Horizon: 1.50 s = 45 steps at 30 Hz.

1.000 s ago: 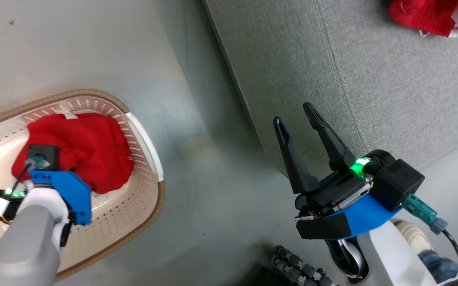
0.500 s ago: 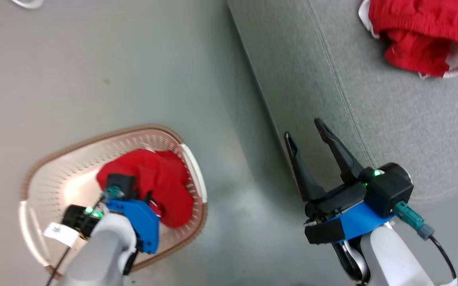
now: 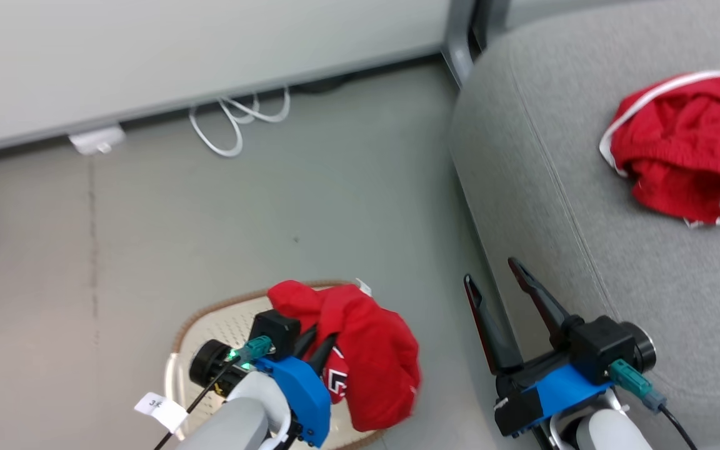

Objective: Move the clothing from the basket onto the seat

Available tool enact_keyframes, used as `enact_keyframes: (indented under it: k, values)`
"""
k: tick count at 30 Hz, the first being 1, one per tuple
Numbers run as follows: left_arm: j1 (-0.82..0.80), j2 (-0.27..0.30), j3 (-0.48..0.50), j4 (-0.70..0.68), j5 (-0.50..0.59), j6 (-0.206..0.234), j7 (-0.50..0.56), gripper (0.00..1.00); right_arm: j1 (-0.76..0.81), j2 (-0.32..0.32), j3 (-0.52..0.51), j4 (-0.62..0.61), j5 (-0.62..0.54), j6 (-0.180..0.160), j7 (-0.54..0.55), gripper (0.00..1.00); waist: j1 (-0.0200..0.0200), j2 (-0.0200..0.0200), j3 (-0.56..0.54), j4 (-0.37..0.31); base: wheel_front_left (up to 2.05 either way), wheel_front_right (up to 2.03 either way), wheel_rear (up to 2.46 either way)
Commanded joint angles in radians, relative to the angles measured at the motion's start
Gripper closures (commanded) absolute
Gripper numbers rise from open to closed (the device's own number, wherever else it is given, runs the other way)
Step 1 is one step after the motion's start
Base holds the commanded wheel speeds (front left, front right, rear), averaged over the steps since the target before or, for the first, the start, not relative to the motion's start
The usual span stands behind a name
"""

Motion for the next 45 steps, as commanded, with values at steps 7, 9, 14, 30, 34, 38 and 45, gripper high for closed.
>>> enact_keyframes:
  k: [7,9,14,30,34,38,45]
  values:
    - [-0.059,0.027,-0.108,-0.110,-0.078,-0.007,-0.017,1.00,0.065,-0.001,-0.002,-0.013,0.003,0.000,0.034,0.00,0.0003,-0.0001,-0.164,0.101,0.00,0.00,0.00]
    - [-0.085,0.028,-0.131,-0.137,-0.097,-0.007,-0.017,1.00,0.078,-0.001,-0.003,-0.018,0.003,0.000,0.042,0.00,0.0003,-0.0001,-0.183,0.108,0.00,0.00,0.00]
    - [-0.159,0.012,-0.175,-0.184,-0.135,-0.007,-0.014,1.00,0.106,-0.001,-0.001,-0.029,0.004,0.000,0.060,0.00,0.0003,-0.0001,-0.218,0.120,0.00,0.00,0.00]
    - [-0.335,-0.034,-0.256,-0.127,-0.206,-0.004,-0.028,1.00,0.135,-0.002,0.019,-0.061,0.007,0.000,0.092,0.00,0.0003,-0.0001,-0.232,0.116,0.00,0.00,0.00]
    - [-0.346,-0.035,-0.272,-0.110,-0.222,-0.004,-0.037,1.00,0.133,-0.002,0.018,-0.064,0.006,0.000,0.091,0.00,0.0003,-0.0001,-0.228,0.113,0.00,0.00,0.00]
    - [-0.354,-0.036,-0.288,-0.095,-0.236,-0.004,-0.045,1.00,0.124,-0.002,0.024,-0.060,0.004,0.000,0.092,0.00,0.0003,-0.0001,-0.226,0.110,0.00,0.00,0.00]
    - [-0.366,-0.036,-0.311,-0.079,-0.246,-0.004,-0.056,1.00,0.086,-0.002,-0.002,-0.062,-0.036,0.000,0.113,0.00,0.0003,-0.0001,-0.221,0.102,0.00,0.00,0.00]
